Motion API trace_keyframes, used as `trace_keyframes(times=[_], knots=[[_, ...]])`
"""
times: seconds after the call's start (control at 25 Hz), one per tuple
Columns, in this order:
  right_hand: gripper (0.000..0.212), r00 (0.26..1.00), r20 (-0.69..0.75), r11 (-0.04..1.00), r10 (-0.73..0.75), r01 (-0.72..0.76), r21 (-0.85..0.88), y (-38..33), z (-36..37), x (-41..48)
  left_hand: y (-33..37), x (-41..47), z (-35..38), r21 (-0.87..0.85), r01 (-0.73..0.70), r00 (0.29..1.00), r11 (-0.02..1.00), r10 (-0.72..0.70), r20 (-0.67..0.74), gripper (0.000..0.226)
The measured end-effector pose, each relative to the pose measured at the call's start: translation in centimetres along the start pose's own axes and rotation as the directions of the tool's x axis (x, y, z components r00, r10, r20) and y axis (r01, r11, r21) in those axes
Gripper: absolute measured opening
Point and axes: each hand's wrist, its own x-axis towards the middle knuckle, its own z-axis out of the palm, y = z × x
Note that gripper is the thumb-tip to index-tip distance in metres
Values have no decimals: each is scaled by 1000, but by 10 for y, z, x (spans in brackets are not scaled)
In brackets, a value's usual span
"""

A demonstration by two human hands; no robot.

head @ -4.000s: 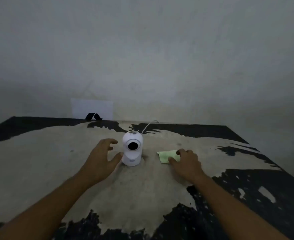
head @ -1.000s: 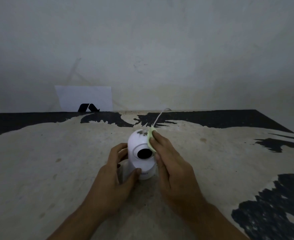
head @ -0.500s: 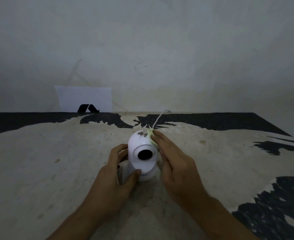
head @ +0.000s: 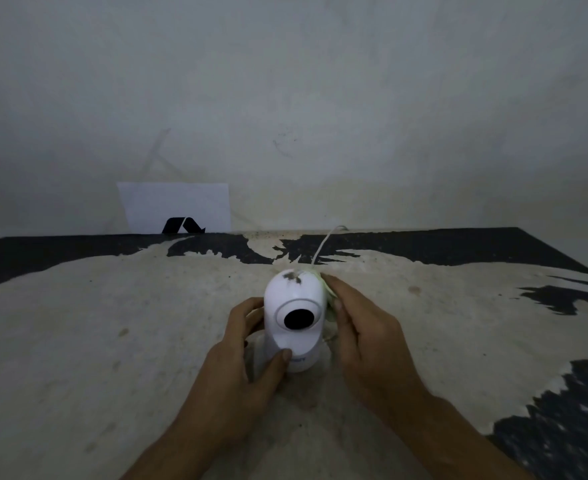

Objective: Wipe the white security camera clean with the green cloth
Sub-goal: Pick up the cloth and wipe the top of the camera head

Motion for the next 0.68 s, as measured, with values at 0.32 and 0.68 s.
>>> trace_keyframes(times=[0.32, 0.68], knots=[[39, 999, -52, 996, 5, 0, 92, -6, 1, -1, 2, 1, 1, -13, -6, 1000, 1000, 6, 6, 59], [41, 991, -4, 979, -135, 133, -157, -4, -1, 1, 5, 0, 0, -49, -16, 1000, 999, 16, 14, 57]])
